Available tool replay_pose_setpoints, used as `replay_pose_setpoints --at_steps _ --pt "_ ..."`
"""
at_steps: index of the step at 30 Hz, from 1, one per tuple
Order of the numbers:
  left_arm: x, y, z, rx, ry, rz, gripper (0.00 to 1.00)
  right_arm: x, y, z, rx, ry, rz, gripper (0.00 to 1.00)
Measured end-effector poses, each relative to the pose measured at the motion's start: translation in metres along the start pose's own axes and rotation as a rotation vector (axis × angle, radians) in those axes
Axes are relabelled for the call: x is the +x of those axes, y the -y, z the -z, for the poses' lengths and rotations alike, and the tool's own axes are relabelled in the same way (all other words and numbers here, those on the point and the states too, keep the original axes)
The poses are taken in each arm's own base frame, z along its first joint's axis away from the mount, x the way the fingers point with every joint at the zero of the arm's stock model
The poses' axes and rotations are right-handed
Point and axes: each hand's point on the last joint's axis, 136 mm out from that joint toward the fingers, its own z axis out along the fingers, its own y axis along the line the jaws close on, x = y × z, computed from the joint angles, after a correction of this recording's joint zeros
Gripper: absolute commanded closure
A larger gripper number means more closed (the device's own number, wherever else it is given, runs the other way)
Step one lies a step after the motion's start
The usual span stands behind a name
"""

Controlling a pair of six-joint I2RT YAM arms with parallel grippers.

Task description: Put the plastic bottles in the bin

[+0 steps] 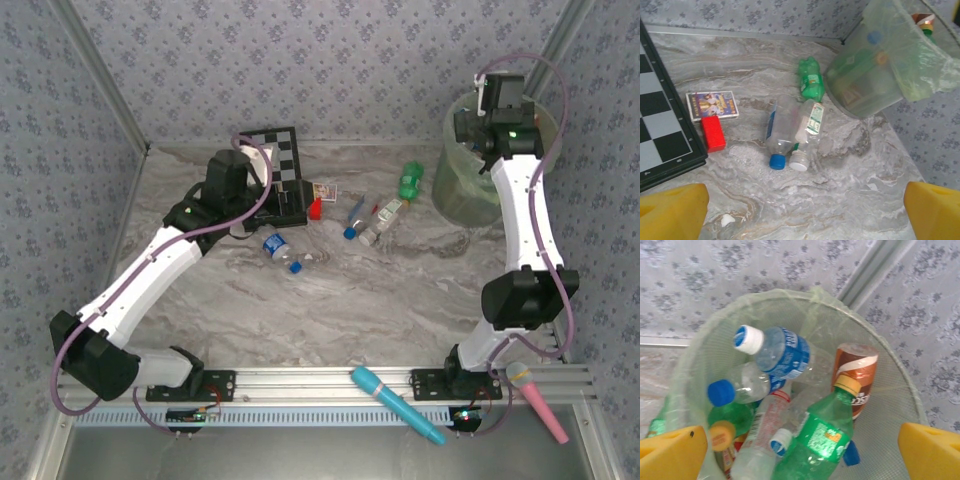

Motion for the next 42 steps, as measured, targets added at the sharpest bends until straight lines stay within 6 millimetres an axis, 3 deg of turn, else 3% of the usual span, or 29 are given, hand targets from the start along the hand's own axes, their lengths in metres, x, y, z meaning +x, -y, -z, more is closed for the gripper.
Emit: replay_pose_setpoints --at_steps 7,16,21,28,34,42 --pt "0.013 -0.033 -0.001 -0.106 -0.007 0.061 0.0 0.0 -0.068 0.021 -0.127 0.018 0.065 0.0" --pt "0.021 -0.068 0.016 -0.228 0.029 0.149 0.0 0.038 -0.15 0.028 -0.252 -0.072 0.05 0.0" --pt "0.024 -0.075 0.023 -0.252 0.035 0.171 0.0 0.064 -0.174 0.013 -0.275 -0.178 -0.072 0.0" --pt "0.024 -0.072 0.03 -0.243 0.041 0.173 0.0 0.127 -0.208 -0.02 -0.262 -0.393 -0.19 0.1" --pt "0.026 -0.069 0.031 -0.227 0.028 0.174 0.0 0.169 -0.232 -0.038 -0.249 -0.53 -0.283 0.1" --pt "0.026 -0.064 0.034 -0.21 0.027 0.173 0.0 0.192 -0.25 -0.05 -0.249 -0.611 -0.417 0.17"
